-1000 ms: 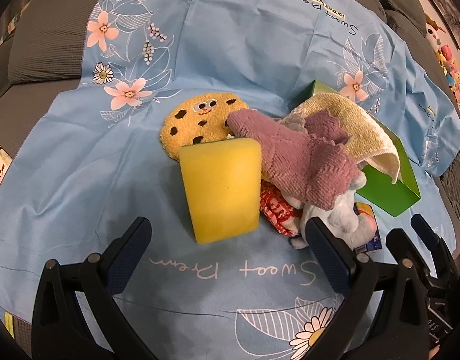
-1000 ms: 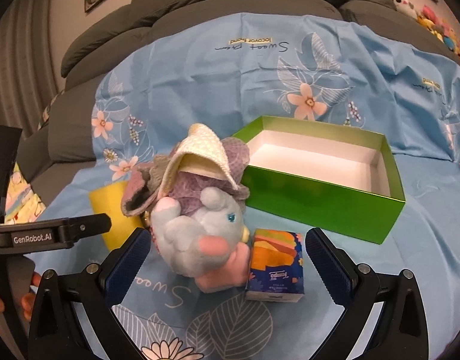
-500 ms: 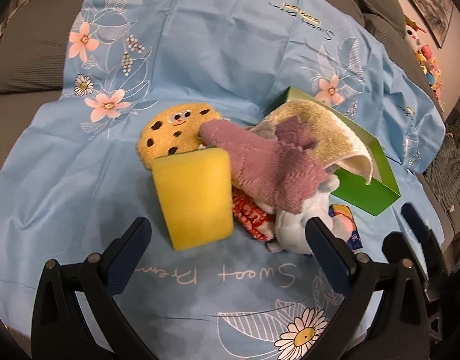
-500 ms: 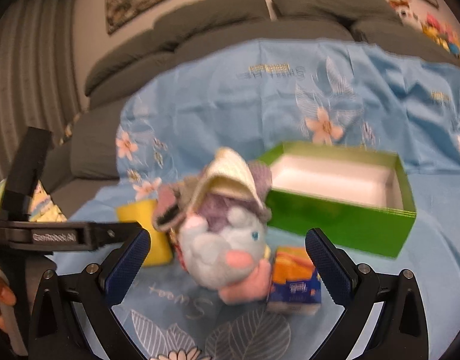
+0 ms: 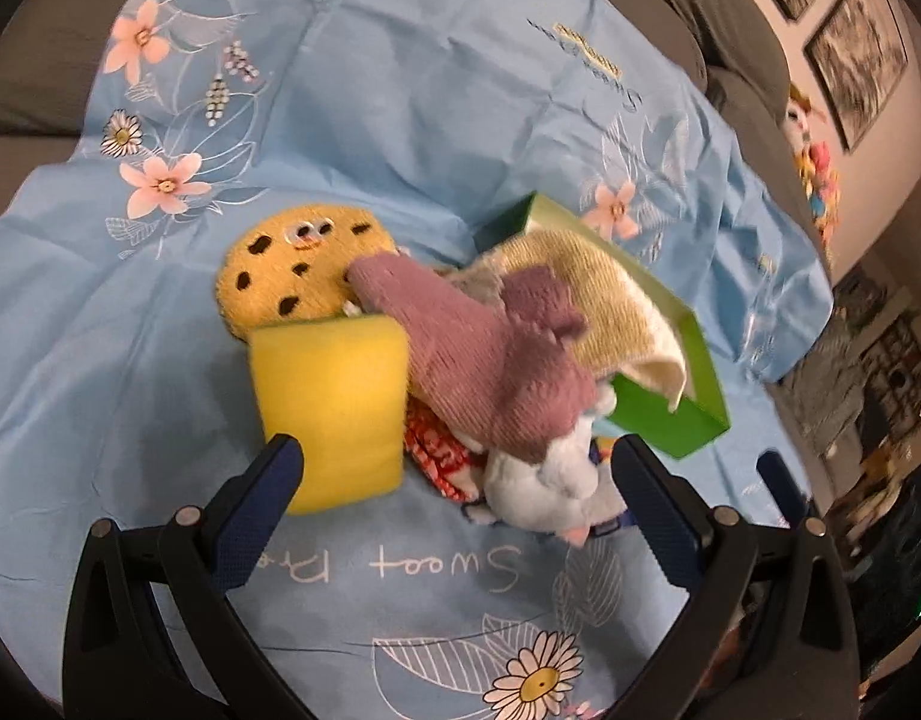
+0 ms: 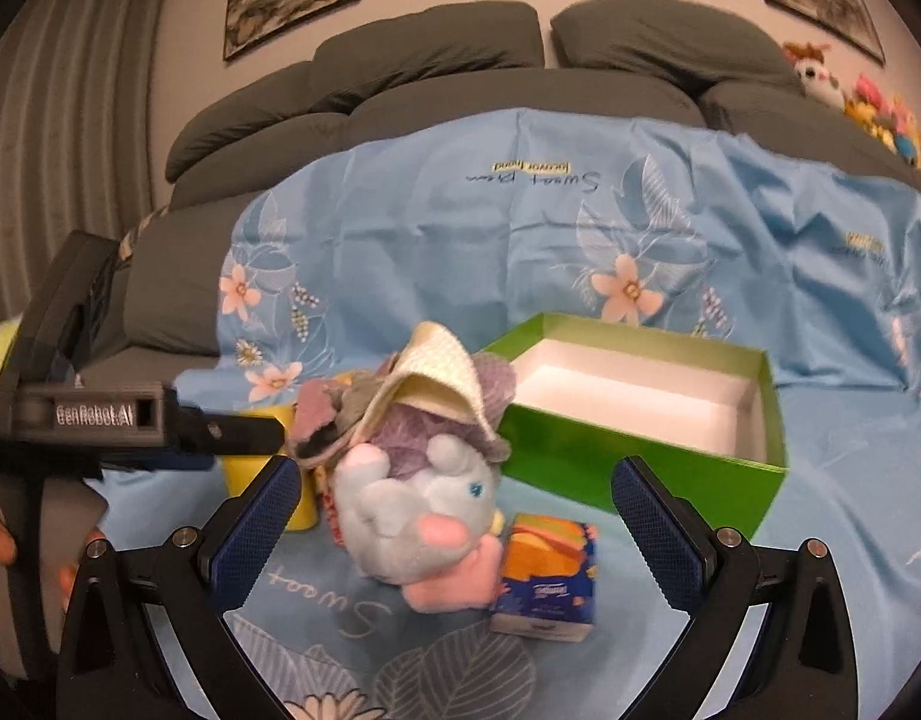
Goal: Organize soft objects
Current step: 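Move both grippers onto the pink knit towel and close them on it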
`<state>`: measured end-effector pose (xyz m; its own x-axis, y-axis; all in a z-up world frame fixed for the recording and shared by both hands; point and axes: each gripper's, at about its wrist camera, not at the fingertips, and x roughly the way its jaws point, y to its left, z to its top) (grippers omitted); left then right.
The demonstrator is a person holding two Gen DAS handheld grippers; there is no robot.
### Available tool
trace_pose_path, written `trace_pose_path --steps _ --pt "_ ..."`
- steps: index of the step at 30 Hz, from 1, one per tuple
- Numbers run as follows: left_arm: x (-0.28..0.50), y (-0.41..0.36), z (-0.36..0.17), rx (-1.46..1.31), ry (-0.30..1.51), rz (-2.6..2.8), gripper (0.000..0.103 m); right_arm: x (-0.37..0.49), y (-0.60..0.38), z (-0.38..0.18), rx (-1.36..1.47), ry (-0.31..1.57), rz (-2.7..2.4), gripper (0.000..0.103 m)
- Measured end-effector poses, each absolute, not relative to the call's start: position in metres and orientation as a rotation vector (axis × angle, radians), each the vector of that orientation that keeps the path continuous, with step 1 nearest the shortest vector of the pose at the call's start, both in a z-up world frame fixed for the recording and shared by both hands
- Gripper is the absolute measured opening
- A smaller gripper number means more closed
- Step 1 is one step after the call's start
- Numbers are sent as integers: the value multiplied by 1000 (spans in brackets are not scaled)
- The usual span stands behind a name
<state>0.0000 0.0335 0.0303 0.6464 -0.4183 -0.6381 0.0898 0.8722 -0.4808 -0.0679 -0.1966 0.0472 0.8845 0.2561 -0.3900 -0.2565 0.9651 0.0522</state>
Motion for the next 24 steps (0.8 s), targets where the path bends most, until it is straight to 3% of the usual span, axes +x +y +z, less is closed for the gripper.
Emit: trace_pose_path --steps 10,14,19,21,24 --pt "4 60 29 -640 833 -352 101 -75 -171 47 -120 384 354 103" --pt "18 54 38 -693 832 -421 92 -71 -166 51 -114 392 387 103" --pt "36 35 34 -686 909 -478 90 -57 -154 64 -120 375 458 103" --pt "41 32 25 -715 942 -505 77 -49 -143 65 -160 380 493 103" --pt "47 38 13 -767 970 -514 76 -41 -127 59 -221 390 530 96"
